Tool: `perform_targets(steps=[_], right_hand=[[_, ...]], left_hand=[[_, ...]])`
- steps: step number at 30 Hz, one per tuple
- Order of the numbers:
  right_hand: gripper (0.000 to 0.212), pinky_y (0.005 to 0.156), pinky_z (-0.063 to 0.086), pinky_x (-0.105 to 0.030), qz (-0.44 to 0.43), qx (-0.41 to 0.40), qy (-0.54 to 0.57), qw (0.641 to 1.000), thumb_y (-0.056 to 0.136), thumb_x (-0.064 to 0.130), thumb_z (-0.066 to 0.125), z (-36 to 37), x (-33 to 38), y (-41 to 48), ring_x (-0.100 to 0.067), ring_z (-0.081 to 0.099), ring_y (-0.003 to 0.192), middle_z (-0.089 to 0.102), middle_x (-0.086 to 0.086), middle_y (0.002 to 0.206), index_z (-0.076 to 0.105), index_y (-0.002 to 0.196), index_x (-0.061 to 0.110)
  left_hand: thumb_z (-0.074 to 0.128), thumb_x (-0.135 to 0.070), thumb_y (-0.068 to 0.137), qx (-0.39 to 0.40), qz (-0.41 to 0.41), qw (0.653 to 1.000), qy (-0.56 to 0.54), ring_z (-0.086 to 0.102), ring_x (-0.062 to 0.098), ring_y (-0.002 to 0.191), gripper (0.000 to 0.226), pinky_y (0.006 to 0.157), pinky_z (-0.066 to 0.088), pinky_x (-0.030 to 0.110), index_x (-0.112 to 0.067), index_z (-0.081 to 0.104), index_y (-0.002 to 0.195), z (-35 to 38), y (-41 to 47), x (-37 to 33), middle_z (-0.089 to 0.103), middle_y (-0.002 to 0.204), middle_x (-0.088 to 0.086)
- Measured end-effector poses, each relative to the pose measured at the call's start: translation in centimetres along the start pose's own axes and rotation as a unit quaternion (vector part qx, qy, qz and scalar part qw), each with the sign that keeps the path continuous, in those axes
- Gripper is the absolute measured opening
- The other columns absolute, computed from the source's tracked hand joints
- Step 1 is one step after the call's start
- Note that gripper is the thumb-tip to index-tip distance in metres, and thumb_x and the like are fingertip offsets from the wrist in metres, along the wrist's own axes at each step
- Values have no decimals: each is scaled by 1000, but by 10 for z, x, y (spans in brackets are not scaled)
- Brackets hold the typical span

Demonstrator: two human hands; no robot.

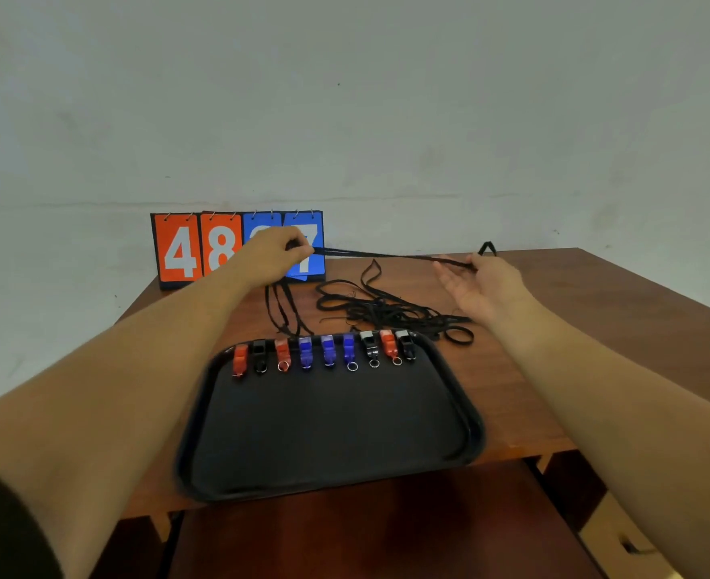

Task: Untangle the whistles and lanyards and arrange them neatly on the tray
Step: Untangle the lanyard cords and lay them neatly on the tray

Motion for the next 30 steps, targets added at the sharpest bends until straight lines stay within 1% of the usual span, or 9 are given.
perform_targets(steps=[4, 7, 8, 11, 13, 14, 17, 19, 30], right_hand=[[21, 50, 42, -28, 21, 6, -3, 1000, 105, 12, 30, 1, -13, 7, -20, 54, 62, 67, -11, 73, 42, 87, 12], [24, 43, 20, -26, 24, 37, -210, 977, 103, 19, 38, 4, -26, 9, -13, 28, 43, 33, 4, 50, 42, 79, 16], [25, 44, 19, -26, -10, 49, -365, 930, 102, 26, 43, 7, -26, 7, -12, 29, 41, 35, 5, 50, 48, 81, 15], [37, 50, 33, -26, -116, 103, -725, 671, 93, 47, 60, 27, -30, -1, -11, 47, 50, 55, 3, 60, 65, 80, 13], [36, 50, 31, -26, -115, 159, -761, 619, 92, 43, 65, 33, -40, -2, -11, 42, 47, 50, 2, 56, 65, 71, 14], [35, 47, 29, -25, -104, 172, -737, 646, 94, 40, 63, 34, -41, -2, -10, 37, 45, 44, 3, 53, 66, 71, 14], [33, 43, 17, -23, -20, 178, -440, 880, 102, 33, 51, 31, -37, 10, -10, 23, 40, 27, 6, 49, 58, 77, 12], [35, 40, 17, -22, -2, 146, -252, 957, 104, 31, 47, 26, -27, 22, -10, 21, 40, 24, 5, 50, 51, 74, 14], [38, 58, 40, -30, -65, 9, -20, 998, 104, 35, 46, -24, 12, 33, -17, 47, 61, 44, -1, 66, 51, 74, 13]], left_hand=[[52, -34, 100, 52, -21, 998, -24, 61, 3, 72, 25, 63, 40, 22, -13, 64, 108, 12, 10, 12, 70, 87, 0], [52, -30, 101, 53, -32, 994, -90, 65, 5, 60, 21, 63, 46, 30, -13, 62, 106, 20, 21, 16, 74, 80, 5], [53, -31, 100, 43, -31, 994, -101, 66, 13, 63, 20, 66, 48, 34, -14, 63, 105, 21, 25, 18, 73, 77, 5], [57, -31, 98, 12, -12, 996, -89, 54, 17, 64, 18, 67, 47, 32, -16, 65, 101, 25, 39, 13, 65, 80, 5], [59, -34, 96, -7, -3, 996, -91, 51, 19, 68, 21, 62, 44, 30, -16, 64, 106, 26, 49, 10, 66, 89, 5], [60, -36, 96, -9, -5, 996, -94, 53, 21, 72, 25, 62, 44, 29, -17, 63, 111, 26, 53, 11, 66, 94, 6], [60, -45, 93, 20, -15, 997, -71, 59, 22, 89, 41, 69, 44, 26, -20, 56, 126, 28, 56, 18, 62, 109, 3], [56, -47, 95, 43, -4, 999, -32, 57, 20, 99, 41, 78, 41, 28, -20, 57, 126, 34, 56, 15, 60, 112, 0], [39, -20, 104, -10, -118, 992, 48, 54, 27, 81, 37, 75, 40, 35, 1, 68, 101, 48, 55, 53, 54, 93, 13]])
Point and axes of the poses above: each hand's wrist, its own y-axis towards the middle knuckle, its own z-axis out of the palm, x = y × z, the point moved 9 cm from there along y, towards the middle knuckle
